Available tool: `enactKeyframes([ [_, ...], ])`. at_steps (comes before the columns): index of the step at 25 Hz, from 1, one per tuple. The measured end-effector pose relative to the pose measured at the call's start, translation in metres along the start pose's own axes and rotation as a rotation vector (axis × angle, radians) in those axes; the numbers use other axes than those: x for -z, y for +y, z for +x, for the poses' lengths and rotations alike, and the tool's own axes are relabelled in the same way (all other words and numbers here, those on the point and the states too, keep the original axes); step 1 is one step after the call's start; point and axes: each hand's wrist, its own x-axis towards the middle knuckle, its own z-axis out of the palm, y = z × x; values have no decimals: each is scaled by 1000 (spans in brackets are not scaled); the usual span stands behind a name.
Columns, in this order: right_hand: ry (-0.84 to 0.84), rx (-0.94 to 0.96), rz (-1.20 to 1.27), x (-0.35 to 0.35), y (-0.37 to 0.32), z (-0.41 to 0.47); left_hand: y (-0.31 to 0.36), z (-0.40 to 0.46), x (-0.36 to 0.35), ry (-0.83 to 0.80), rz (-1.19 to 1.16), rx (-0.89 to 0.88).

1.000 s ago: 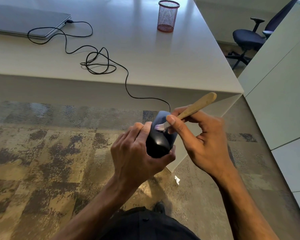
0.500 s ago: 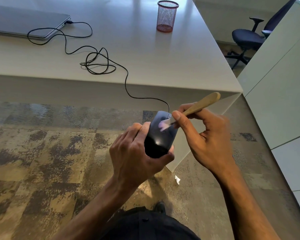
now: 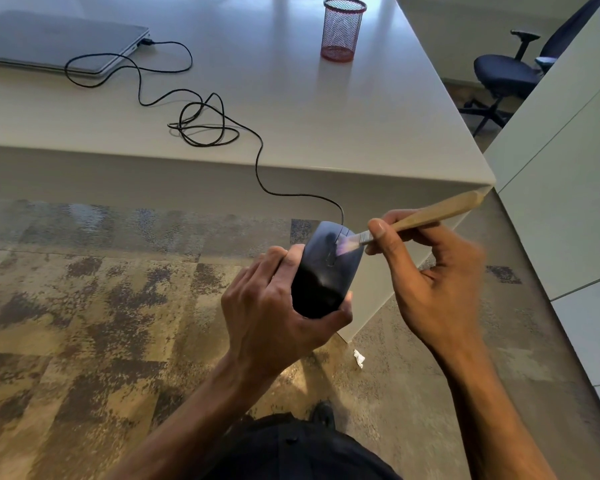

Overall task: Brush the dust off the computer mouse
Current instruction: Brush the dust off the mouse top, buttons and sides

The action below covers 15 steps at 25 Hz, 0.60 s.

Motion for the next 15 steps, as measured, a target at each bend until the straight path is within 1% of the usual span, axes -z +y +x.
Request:
enactKeyframes([
  [3, 33, 12, -70, -2, 5, 2, 0, -1, 0, -9, -8, -5],
  [5, 60, 23, -63, -2, 6, 1, 0, -2, 1, -7, -9, -1],
  [8, 36, 26, 117, 0, 1, -1, -1, -1, 2, 2, 1, -5],
  [10, -5, 8, 177, 0, 1, -2, -2, 0, 2, 16, 3, -13],
  [12, 17, -43, 148, -1, 7, 1, -2, 0, 2, 26, -4, -21],
  [15, 72, -116, 35, -1, 19, 9, -2, -1, 2, 21, -4, -27],
])
